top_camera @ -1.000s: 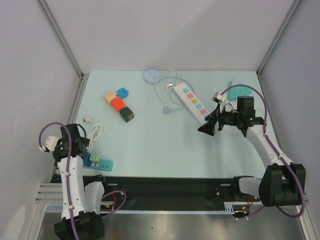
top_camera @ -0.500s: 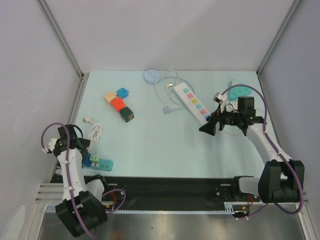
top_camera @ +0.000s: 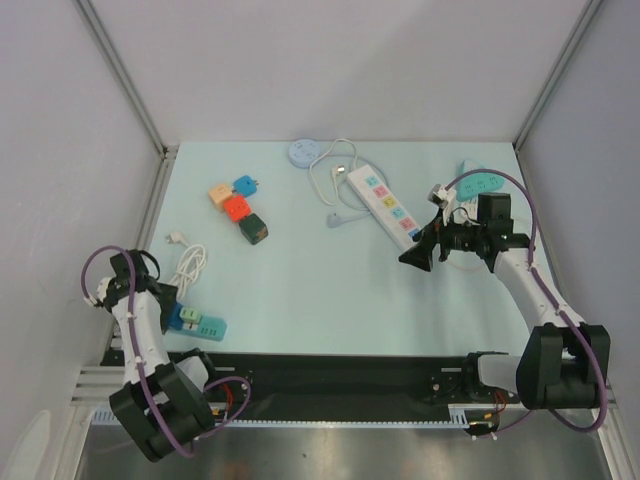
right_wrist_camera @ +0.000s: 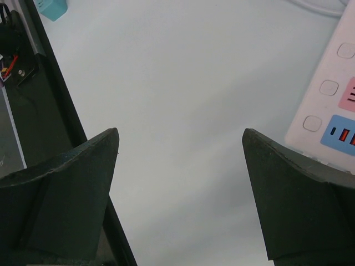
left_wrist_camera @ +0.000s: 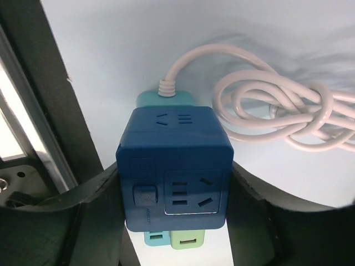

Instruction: Pull the plug off the socket

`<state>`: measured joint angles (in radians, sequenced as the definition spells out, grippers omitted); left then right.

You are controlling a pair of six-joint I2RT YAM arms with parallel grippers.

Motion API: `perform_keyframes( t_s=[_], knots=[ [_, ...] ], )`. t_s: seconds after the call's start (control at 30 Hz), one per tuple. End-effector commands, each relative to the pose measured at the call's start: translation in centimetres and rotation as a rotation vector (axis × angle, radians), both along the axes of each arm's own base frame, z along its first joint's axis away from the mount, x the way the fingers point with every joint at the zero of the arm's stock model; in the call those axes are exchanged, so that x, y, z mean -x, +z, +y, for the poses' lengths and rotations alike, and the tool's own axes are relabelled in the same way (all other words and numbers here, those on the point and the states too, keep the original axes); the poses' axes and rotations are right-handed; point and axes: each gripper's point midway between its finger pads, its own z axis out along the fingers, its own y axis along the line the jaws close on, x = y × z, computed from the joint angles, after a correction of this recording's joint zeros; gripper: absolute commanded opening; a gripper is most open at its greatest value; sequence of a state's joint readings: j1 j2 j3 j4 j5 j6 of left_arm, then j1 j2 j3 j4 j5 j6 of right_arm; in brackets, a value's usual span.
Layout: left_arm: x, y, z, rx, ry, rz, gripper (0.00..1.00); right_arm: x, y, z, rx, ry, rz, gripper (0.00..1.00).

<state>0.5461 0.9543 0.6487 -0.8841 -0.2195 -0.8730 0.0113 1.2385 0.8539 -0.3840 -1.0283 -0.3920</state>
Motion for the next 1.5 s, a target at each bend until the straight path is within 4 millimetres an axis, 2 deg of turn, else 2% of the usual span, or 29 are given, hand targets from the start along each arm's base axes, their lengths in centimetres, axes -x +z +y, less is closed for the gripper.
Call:
perform_keyframes(
  t_s=[0.0,0.03,0.07,0.13,0.17,0.23,0.27,0.53,0.57,0.6,0.67,0.7,0.77,0.8,0.87,0.9,0.97,1.03,1.17,1.23,1.27,1.3,1.37,1.4,1.47],
  knots=[
    [-2.4,1.4,-0.7,0.026,-0.059,-0.152,0.17,0.4,2.1,0.4,-0.035,0.024,-0.057,0.97],
    [-3.1,1.9,-0.9,0.026,-0.083,-0.195,0.02,0.5,2.3,0.4,-0.036,0.026,-0.068,0.97],
    [-4.2,2.5,-2.4,0.081,-0.147,-0.275,0.0,0.6,2.5,0.4,-0.037,0.027,-0.073,0.97],
    [-6.3,4.5,-3.5,0.072,-0.262,-0.431,0.0,0.7,2.7,0.5,-0.043,0.029,-0.075,0.97],
    [-6.7,4.9,-4.6,0.106,-0.306,-0.477,0.0,0.8,2.8,0.5,-0.046,0.03,-0.078,0.97],
    [-7.0,6.0,-5.5,0.106,-0.361,-0.54,0.0,0.8,2.9,0.5,-0.049,0.033,-0.082,0.97],
    [-7.4,6.2,-6.0,0.109,-0.396,-0.579,0.0,0.5,3.0,-0.1,-0.051,0.01,-0.083,0.97],
    [-8.6,9.6,-14.7,0.273,-0.727,-0.85,0.0,0.9,3.0,0.2,-0.075,0.031,-0.07,0.97],
    [-8.5,9.4,-15.7,0.294,-0.754,-0.862,0.0,1.0,3.0,0.3,-0.08,0.037,-0.067,0.97],
    [-8.7,10.5,-17.5,0.317,-0.815,-0.913,0.0,1.0,3.0,0.4,-0.082,0.038,-0.063,0.97],
    [-8.7,10.7,-19.3,0.345,-0.857,-0.938,0.0,1.1,2.7,0.6,-0.083,0.047,-0.056,0.97],
    [-8.3,10.8,-21.0,0.388,-0.901,-0.938,0.0,1.1,2.6,0.6,-0.084,0.048,-0.052,0.97],
    [-8.6,11.3,-22.3,0.386,-0.928,-0.957,0.0,1.8,2.1,2.0,-0.086,0.094,-0.035,0.97],
    [-8.2,11.5,-23.8,0.418,-0.963,-0.957,0.0,1.9,2.0,2.3,-0.086,0.1,-0.029,0.98],
    [-8.6,11.8,-24.7,0.412,-0.961,-0.97,0.0,2.5,1.5,3.5,-0.091,0.132,-0.002,0.98],
    [-8.2,11.9,-25.9,0.439,-0.982,-0.965,0.0,2.7,1.2,3.9,-0.087,0.139,0.008,0.98],
    [-8.6,12.0,-26.6,0.428,-0.962,-0.974,0.0,3.5,0.6,5.3,-0.079,0.179,0.034,0.99],
    [-8.1,12.1,-28.3,0.474,-0.965,-0.973,0.0,4.1,0.3,6.3,-0.067,0.201,0.044,1.0],
    [-8.1,11.7,-30.6,0.52,-0.907,-0.968,0.0,5.5,-0.6,8.8,-0.03,0.24,0.062,1.0],
    [-8.8,11.5,-30.9,0.505,-0.858,-0.972,0.0,6.0,-1.1,9.6,-0.018,0.239,0.075,1.0],
    [-9.1,11.1,-31.2,0.52,-0.831,-0.954,0.0,5.4,-1.2,9.8,-0.005,0.19,0.082,1.0],
    [-9.3,11.5,-31.8,0.521,-0.819,-0.975,0.0,5.9,-1.5,10.6,0.002,0.193,0.093,1.0],
    [-9.8,12.2,-32.6,0.539,-0.793,-0.989,0.0,5.1,-1.6,11.1,0.013,0.13,0.087,1.0],
    [-9.9,11.8,-33.5,0.543,-0.802,-0.973,0.0,5.6,-1.8,11.7,0.011,0.126,0.114,1.0],
    [-10.6,12.7,-34.4,0.544,-0.782,-0.99,0.0,4.9,-2.5,11.9,0.031,0.049,0.14,1.0]
  ],
)
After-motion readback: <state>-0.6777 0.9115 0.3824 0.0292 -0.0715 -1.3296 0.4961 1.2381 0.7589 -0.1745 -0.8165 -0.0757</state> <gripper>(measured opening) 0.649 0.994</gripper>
